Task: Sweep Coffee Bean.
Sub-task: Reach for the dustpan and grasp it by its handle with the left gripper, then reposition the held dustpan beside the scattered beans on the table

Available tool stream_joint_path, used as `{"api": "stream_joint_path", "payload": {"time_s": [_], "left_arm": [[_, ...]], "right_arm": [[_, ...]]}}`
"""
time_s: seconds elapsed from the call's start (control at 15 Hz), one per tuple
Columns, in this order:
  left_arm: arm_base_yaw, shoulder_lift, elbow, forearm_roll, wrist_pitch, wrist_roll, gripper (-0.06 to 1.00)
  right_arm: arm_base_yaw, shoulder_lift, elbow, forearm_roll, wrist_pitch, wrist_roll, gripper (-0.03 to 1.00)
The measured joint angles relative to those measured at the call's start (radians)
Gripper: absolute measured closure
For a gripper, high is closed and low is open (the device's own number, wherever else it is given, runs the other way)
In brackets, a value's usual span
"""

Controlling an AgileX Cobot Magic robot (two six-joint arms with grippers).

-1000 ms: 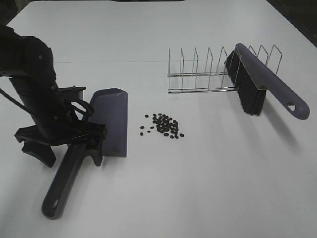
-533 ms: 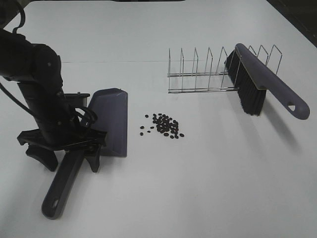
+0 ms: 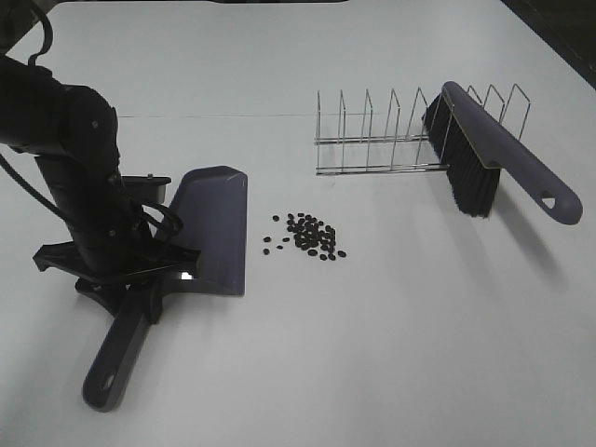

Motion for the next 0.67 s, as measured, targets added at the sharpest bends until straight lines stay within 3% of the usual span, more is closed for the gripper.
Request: {"api": "stream_joint_path", "payload": {"time_s": [0.33,0.67], "left_arm": [[0.000,0.000,0.000,0.019,-0.003,0.004,0.63],[0.000,0.000,0.000,0.045,0.013,0.090,0.63]], "right_arm": [[0.000,0.000,0.000,0.000,0.000,0.000,0.23],[0.000,0.000,0.000,0.000,0.000,0.000,0.23]]}}
